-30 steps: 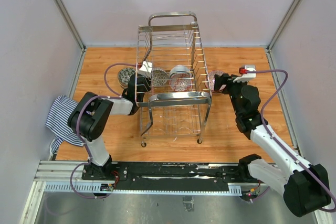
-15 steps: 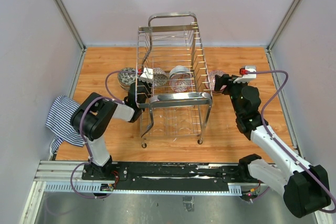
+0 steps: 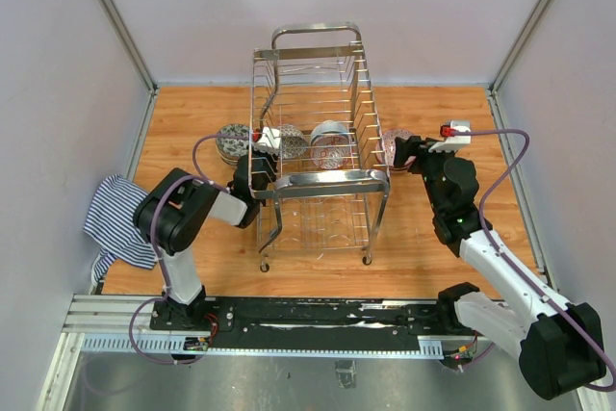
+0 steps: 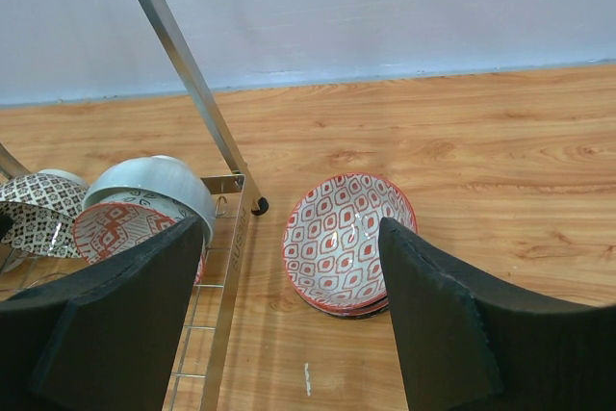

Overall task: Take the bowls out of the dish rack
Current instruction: Pick up the bowl from the dish rack.

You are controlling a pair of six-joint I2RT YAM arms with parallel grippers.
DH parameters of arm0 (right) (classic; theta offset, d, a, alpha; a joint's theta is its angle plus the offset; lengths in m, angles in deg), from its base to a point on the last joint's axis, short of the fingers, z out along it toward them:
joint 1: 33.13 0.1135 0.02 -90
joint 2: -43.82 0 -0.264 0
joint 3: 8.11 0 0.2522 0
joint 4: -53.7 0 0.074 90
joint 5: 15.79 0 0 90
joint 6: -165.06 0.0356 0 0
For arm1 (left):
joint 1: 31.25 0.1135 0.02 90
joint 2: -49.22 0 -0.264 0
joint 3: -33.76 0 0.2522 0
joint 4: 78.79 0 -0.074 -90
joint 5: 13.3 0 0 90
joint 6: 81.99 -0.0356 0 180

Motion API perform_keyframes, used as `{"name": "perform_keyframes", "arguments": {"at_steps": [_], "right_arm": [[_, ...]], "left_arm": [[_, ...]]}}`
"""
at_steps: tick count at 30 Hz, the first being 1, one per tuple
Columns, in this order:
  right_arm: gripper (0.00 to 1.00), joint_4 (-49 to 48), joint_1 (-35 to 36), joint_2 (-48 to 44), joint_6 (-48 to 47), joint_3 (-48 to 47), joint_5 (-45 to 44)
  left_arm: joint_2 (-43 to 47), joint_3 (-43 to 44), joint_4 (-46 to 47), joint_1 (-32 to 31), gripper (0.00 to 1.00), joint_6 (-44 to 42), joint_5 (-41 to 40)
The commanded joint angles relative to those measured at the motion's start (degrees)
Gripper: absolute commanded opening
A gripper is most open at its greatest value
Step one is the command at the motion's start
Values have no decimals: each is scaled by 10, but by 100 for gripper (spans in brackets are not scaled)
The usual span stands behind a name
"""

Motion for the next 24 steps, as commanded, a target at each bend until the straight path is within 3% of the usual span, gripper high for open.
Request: {"name": "perform_keyframes", "arguments": {"at_steps": [1,24], "right_arm": [[75,-11,-8,-9,0,2,-1],[75,-4,-14,-10,-3,2,-2]], "left_arm": [[1,5,143,-14,0,11,19],[-32,-27,325,-14,1,17,22]]}}
